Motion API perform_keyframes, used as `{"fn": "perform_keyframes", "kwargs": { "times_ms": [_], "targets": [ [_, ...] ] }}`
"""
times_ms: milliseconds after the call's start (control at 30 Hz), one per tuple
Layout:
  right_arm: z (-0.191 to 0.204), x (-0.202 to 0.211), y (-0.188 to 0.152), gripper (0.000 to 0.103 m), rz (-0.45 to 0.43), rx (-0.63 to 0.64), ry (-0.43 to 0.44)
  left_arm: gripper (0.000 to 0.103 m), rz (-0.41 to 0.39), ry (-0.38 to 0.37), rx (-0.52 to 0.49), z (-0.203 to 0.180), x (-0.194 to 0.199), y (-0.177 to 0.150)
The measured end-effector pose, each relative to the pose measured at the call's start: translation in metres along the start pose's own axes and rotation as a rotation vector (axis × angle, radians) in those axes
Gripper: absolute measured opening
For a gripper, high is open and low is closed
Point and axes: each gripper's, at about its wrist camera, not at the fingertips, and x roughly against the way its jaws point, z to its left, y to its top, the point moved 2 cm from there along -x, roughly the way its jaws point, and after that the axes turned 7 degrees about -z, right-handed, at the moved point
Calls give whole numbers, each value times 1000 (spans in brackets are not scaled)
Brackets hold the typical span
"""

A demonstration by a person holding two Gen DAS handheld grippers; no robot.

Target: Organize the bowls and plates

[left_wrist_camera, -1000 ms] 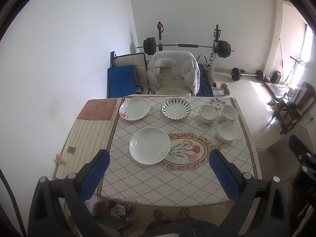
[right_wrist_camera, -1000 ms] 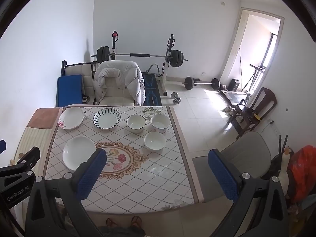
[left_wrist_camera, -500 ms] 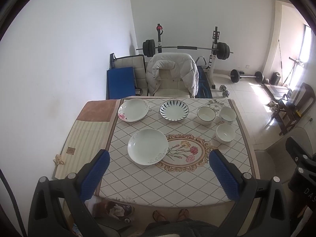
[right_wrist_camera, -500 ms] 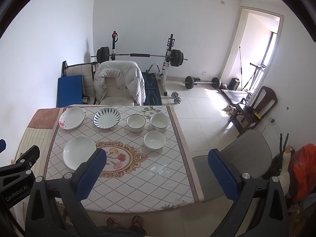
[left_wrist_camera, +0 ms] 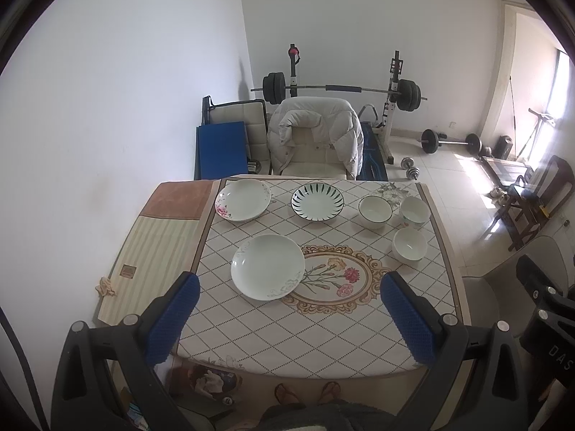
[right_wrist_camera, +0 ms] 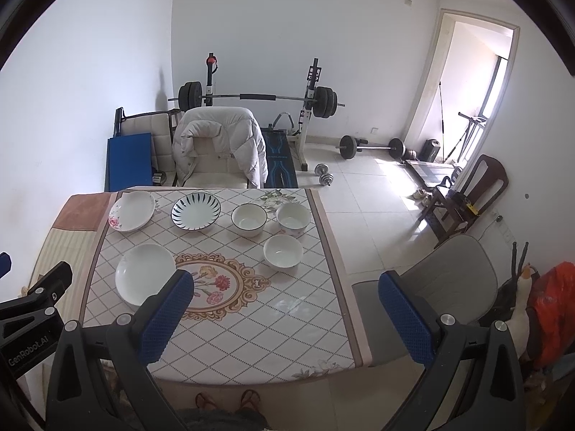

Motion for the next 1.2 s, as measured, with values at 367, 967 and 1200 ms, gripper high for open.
{"fn": "perform_keyframes", "kwargs": {
  "times_ms": [367,967,1200],
  "targets": [
    [-3,-4,0,103,5,-13,2,103,-10,0,-1,-2,-1,0],
    [-8,-13,2,103,9,-18,-1,103,-7,-2,-6,-3,-9,4],
    [-9,-16,2,103,6,-24,-7,103,-6,-5,-8,-2,-11,5]
  ]
}}
